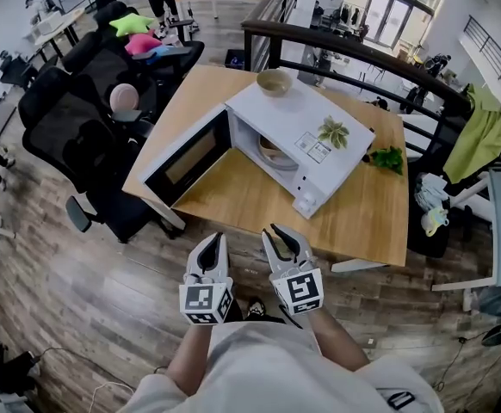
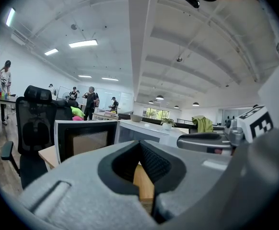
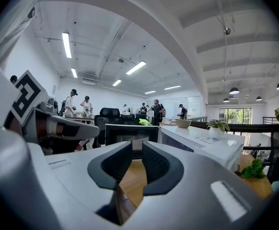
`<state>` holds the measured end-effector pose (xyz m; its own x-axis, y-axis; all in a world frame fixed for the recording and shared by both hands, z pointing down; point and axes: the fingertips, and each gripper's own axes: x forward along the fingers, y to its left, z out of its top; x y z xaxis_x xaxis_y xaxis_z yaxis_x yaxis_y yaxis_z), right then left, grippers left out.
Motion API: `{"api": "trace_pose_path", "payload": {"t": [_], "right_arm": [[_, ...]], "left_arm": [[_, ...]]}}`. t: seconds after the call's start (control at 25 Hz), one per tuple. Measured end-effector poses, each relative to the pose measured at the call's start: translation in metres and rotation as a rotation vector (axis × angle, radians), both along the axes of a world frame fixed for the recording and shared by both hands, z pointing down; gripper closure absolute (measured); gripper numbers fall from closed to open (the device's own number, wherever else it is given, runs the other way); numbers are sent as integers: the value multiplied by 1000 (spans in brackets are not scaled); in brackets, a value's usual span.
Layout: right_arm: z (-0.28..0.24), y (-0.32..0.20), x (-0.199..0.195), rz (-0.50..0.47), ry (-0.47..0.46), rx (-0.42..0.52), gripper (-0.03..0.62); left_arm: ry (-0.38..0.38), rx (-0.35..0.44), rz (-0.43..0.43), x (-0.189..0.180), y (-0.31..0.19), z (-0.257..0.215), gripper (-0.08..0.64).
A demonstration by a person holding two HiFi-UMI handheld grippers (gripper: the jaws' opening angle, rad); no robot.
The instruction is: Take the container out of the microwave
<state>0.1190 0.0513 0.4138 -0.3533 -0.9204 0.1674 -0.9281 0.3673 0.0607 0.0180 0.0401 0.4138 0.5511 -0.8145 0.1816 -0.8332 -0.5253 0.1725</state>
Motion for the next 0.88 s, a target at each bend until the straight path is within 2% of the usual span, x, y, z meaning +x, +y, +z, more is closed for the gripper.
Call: {"api": "trace_pose_path", "payload": {"t": [0.4, 0.88], "right_arm": [[11, -49, 10, 50, 19, -17, 509], [28, -123, 27, 179, 79, -103, 508]], "left_arm": [[-2, -7, 76, 19, -55, 8, 557], [-2, -86, 235, 45, -143, 31, 557]]}}
